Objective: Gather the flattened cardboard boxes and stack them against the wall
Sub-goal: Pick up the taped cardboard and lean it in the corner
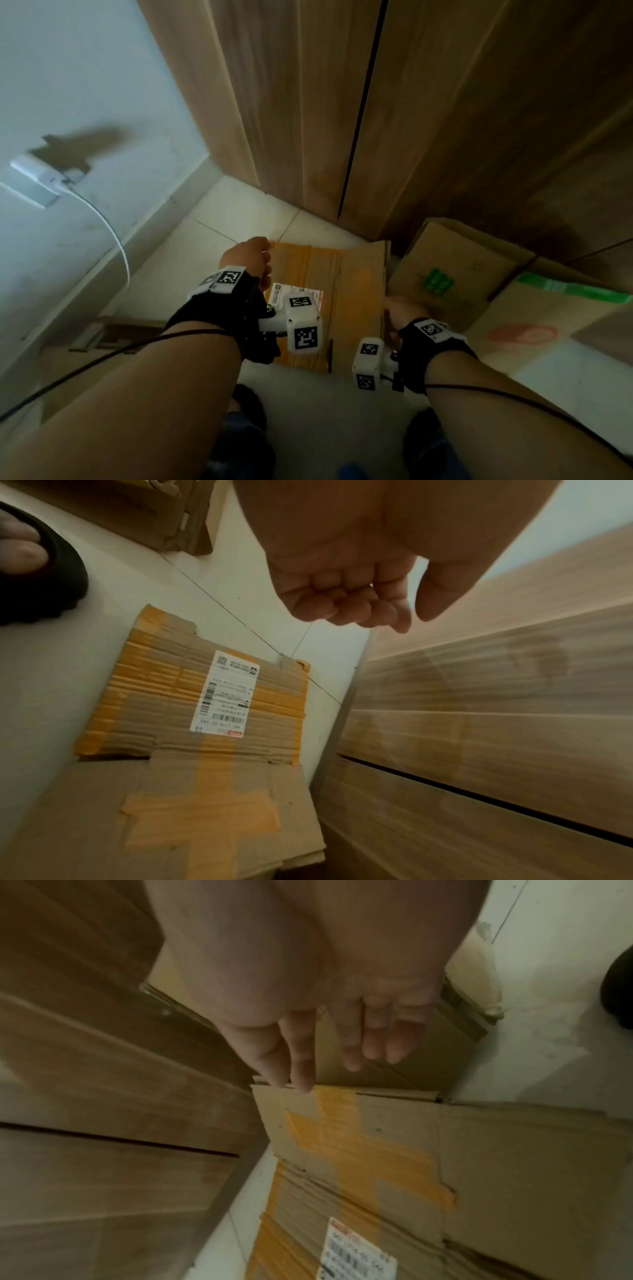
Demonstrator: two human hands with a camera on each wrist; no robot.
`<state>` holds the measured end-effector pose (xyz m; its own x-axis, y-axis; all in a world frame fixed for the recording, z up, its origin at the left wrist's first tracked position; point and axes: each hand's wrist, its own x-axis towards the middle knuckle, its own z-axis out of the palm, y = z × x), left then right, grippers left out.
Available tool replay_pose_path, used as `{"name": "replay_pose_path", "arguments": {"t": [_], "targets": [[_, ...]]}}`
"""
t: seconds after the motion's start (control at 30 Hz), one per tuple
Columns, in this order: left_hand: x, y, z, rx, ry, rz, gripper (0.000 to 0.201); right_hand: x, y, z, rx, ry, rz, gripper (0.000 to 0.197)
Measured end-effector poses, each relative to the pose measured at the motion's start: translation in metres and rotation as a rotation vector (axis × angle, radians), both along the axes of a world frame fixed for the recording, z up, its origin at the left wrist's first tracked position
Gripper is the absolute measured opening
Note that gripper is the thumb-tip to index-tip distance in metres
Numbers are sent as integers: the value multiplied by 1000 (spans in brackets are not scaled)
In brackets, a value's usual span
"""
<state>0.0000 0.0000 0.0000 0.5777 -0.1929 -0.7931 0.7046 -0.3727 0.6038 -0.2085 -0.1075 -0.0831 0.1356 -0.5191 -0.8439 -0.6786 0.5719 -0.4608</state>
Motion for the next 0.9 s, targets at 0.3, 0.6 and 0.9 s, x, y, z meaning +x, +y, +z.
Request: {"name": "replay_pose_path", "arguments": {"t": [0.3,0.6,0.9], "targets": [[11,1,-36,63,13,-40,16,24,0,-28,58,131,292,42],[10,10,-41,127,22,-73,16,29,9,-17,-148,128,114,39],[5,20,-6,85,-72,-162,17,46,17,51,-333,-126,12,37]]}}
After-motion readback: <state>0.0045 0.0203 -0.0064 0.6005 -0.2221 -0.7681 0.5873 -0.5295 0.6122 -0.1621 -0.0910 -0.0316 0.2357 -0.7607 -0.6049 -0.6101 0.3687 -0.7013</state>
